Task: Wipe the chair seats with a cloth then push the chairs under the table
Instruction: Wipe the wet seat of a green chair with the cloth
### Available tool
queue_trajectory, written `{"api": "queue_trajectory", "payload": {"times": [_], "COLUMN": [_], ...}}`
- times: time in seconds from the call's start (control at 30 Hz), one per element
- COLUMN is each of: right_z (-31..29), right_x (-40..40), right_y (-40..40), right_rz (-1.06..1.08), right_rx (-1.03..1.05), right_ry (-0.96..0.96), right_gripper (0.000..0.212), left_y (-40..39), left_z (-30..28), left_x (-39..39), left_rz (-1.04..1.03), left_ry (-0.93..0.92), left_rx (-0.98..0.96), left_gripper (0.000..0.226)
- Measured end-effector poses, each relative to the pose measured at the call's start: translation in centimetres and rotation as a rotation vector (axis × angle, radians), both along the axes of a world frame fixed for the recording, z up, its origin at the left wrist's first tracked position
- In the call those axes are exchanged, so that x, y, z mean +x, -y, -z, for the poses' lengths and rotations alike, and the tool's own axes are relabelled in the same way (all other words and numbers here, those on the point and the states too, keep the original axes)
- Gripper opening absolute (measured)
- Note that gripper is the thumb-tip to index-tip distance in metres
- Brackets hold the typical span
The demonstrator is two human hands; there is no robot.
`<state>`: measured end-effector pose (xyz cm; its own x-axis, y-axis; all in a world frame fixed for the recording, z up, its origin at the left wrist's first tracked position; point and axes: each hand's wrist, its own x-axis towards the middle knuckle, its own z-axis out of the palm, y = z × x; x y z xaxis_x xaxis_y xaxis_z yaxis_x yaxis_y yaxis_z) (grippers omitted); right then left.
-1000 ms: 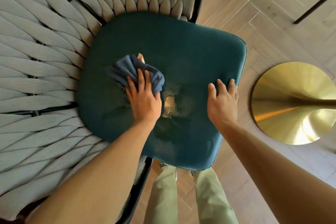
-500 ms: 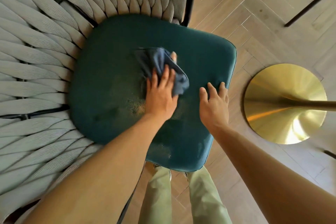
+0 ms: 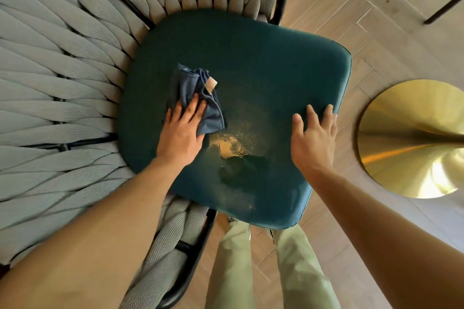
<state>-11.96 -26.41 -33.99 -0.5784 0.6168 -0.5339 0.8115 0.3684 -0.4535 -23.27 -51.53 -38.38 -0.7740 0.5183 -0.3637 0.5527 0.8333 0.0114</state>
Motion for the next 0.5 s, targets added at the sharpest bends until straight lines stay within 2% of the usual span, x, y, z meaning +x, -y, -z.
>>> {"api": "queue_trajectory", "payload": {"times": [0.1, 0.2, 0.37, 0.43, 0.5], "right_z": [0.2, 0.4, 0.3, 0.4, 0.5], "right_x": [0.3, 0.6, 0.3, 0.1, 0.2], "right_y": [0.4, 0.4, 0.4, 0.4, 0.4], "right_rz": [-0.009, -0.021, -0.014, -0.011, -0.014], "right_rx": [0.016, 0.012, 0.002, 0.003, 0.009], "right_ry": [-0.001, -0.004, 0.012, 0.015, 0.018], "right_gripper": [0.055, 0.055, 0.056, 0.056, 0.055], "left_y": [3.6, 6.6, 2.0, -1.2, -3.7], "left_z": [0.3, 0.3, -0.5, -0.7, -0.4], "left_x": [-0.4, 1.3, 4.0, 3.4, 3.9], "left_rz": [-0.196, -0.521, -1.098, -1.190, -1.091], "left_ry": [-0.019, -0.019, 0.045, 0.069, 0.064], "left_rx": [-0.002, 0.022, 0.084, 0.115, 0.113], "left_gripper": [0.064, 0.059, 0.061, 0.062, 0.063]}}
